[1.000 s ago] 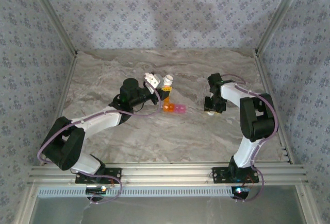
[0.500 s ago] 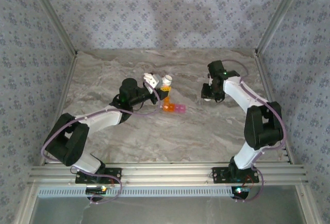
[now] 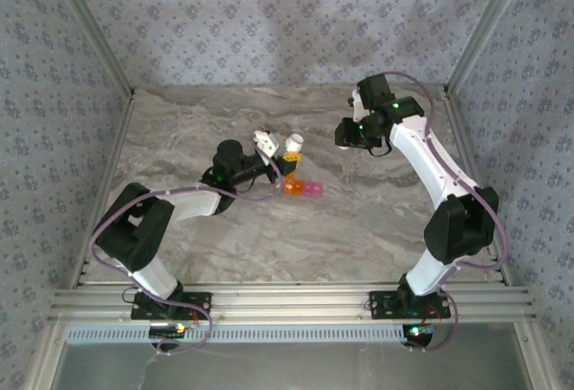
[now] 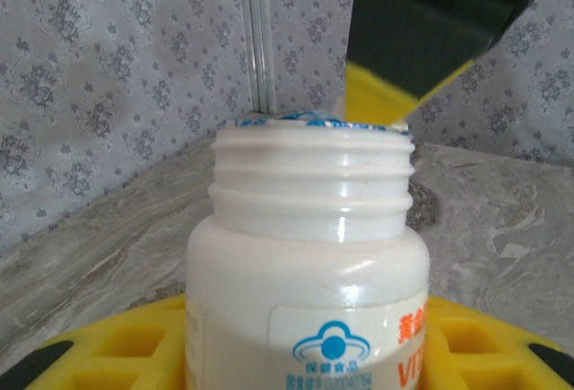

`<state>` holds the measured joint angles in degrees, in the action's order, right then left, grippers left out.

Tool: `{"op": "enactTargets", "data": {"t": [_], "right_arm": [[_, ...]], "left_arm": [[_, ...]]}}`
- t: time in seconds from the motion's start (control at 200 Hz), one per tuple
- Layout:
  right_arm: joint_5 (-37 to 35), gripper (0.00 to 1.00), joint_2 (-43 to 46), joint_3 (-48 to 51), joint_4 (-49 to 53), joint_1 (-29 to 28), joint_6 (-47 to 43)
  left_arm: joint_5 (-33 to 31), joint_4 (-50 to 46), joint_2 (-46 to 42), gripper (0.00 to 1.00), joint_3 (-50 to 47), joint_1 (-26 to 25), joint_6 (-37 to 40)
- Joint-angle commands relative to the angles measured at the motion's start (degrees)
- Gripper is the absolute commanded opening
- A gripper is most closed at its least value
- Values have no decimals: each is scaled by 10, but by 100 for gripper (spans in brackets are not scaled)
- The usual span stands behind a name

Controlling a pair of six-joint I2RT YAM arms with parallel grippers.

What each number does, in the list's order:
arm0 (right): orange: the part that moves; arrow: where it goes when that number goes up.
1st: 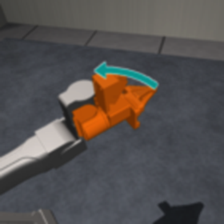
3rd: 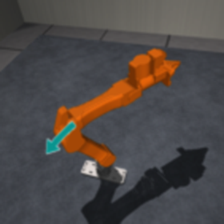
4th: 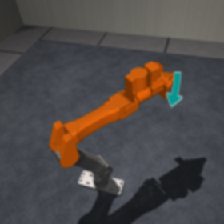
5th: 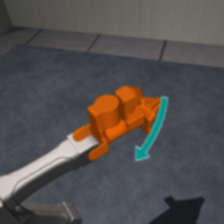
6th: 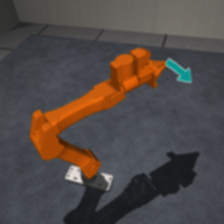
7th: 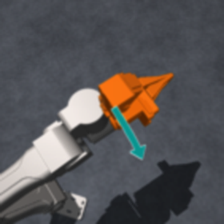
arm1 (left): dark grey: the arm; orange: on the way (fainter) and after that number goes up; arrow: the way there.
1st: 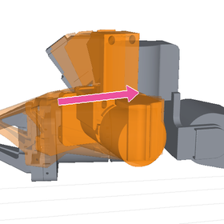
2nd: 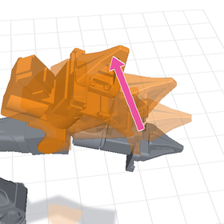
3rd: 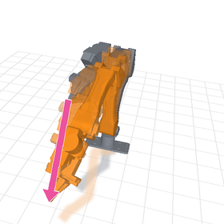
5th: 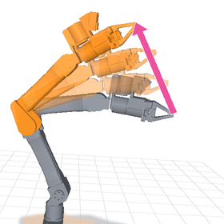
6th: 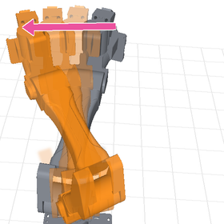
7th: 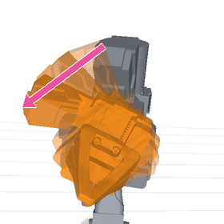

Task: Sort the pills into containers

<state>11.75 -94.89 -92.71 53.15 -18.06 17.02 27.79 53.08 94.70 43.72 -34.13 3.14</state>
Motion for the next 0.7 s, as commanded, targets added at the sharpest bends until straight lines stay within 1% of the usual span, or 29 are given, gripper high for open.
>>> {"op": "enactTargets", "data": {"t": [0.0, 0.23, 0.695], "right_arm": [[52, 32, 0, -40, 47, -3, -17], [90, 32, -31, -110, 101, -4, -58], [201, 32, -121, -271, 212, -4, -147]], "left_arm": [[6, 61, 16, 0, -9, 3, -15], [24, 53, 35, 0, -6, 3, -8], [89, 2, 58, 0, 55, 2, 11]]}}
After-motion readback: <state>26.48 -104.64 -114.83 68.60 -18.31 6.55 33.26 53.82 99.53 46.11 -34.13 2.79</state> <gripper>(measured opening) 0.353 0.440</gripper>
